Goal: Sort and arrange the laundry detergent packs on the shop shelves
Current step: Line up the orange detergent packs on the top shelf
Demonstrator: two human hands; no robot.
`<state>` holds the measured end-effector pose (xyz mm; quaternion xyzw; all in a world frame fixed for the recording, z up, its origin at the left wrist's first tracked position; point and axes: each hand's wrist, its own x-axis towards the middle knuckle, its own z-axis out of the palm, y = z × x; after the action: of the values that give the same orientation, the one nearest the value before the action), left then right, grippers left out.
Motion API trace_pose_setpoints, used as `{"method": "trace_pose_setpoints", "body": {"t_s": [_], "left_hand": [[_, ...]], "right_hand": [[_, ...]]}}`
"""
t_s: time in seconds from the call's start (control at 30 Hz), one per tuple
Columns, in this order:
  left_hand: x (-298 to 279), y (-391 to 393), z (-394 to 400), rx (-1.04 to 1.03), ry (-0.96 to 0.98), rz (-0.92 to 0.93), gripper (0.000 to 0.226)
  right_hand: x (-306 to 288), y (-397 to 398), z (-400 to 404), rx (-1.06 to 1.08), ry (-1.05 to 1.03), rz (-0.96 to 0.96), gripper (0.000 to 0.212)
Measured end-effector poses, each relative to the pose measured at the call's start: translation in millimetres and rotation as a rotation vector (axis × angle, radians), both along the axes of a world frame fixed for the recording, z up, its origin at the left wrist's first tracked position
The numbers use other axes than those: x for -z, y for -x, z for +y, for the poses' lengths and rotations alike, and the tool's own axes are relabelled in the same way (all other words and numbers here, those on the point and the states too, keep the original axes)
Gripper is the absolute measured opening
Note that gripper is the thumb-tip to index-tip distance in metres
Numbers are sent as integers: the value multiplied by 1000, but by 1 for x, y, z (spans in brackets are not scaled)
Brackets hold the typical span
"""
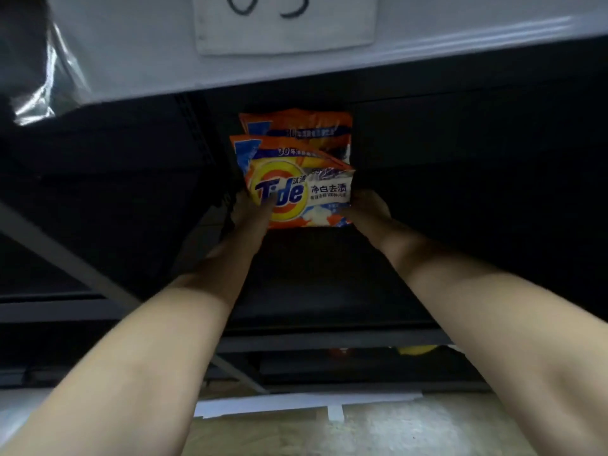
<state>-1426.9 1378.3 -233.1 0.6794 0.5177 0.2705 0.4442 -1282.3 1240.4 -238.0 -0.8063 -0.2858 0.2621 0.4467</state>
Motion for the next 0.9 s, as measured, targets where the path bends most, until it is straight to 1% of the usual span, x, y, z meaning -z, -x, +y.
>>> {"method": "trace_pose_setpoints", "body": {"t_s": [0.03,0.1,0.2,0.3,0.37,0.43,0.47,0.53,0.67,0.77,0.9], "left_hand": [[8,6,-10,15,-51,95,75],[13,19,-35,61,-165,260,71],[7,37,-76,170,-210,500,64],[-20,50,-130,386,-273,708,57],[-54,58,-174,508,-282,807,52],[-87,69,-215,620,-427,887,47],[-107,73,-235,667,-520,895,44],[-150,83,-271,721,-643,859,39],[-239,96,-323,767,-739,737,39],[-311,102,-342,777,-840,640,38],[-410,103,-345,744,-954,509,36]], "right_hand": [[3,7,-9,-2,63,-67,40],[6,25,-33,18,152,-129,39],[-6,54,-72,-71,260,-249,44],[-35,82,-115,-179,392,-289,47],[-62,96,-149,-253,470,-342,48],[-88,109,-180,-329,494,-422,46],[-108,113,-198,-354,498,-444,45],[-151,121,-234,-362,474,-471,41],[-247,134,-296,-329,419,-472,42],[-324,139,-329,-319,316,-542,41],[-428,130,-349,-293,192,-702,39]]}}
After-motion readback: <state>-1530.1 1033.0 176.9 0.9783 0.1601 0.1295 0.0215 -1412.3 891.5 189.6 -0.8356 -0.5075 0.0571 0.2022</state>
